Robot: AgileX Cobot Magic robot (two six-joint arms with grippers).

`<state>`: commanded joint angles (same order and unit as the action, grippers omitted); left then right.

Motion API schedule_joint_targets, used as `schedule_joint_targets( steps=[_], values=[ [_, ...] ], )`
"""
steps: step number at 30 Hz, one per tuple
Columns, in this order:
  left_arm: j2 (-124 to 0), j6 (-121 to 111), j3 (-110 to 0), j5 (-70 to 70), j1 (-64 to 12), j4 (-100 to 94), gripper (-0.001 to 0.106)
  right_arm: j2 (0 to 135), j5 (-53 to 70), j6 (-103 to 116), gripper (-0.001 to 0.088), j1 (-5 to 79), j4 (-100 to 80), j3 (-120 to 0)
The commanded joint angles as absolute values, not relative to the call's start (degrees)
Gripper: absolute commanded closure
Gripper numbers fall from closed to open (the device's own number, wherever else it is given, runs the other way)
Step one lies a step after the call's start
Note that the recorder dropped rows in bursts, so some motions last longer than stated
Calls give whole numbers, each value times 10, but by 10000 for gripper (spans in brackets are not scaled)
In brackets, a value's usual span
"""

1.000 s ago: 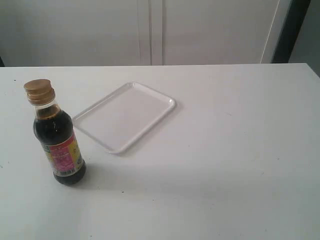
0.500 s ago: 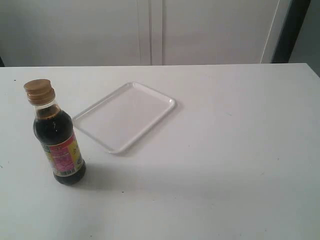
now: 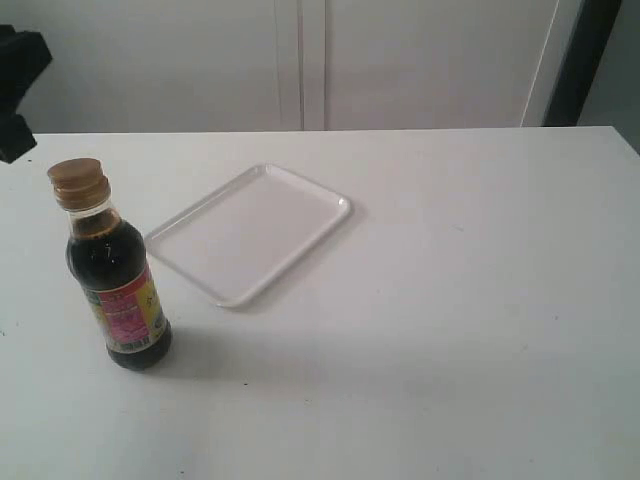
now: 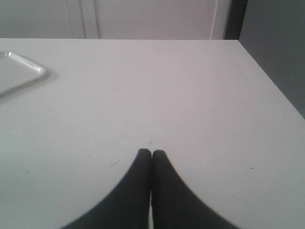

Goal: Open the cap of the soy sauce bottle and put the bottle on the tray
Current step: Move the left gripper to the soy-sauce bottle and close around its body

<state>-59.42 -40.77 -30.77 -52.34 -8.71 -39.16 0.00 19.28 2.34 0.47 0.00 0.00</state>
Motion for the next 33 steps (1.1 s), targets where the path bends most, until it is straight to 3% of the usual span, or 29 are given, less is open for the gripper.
schedule_joint_targets(
  steps=[1, 3, 19, 27, 33],
  values=[
    [-603, -408, -308, -522, -87, -385, 182, 0, 193, 23, 868, 5, 0, 0],
    [-620, -429, -308, -522, -87, -386, 1, 0, 193, 23, 868, 5, 0, 0],
    [-681, -466, -308, -545, -87, -492, 3, 0, 193, 23, 868, 5, 0, 0],
    [-698, -419, -278, -533, -87, -428, 3, 0, 193, 23, 868, 5, 0, 0],
    [-724, -355, -230, -601, -87, -386, 3, 0, 193, 23, 868, 5, 0, 0]
  ],
)
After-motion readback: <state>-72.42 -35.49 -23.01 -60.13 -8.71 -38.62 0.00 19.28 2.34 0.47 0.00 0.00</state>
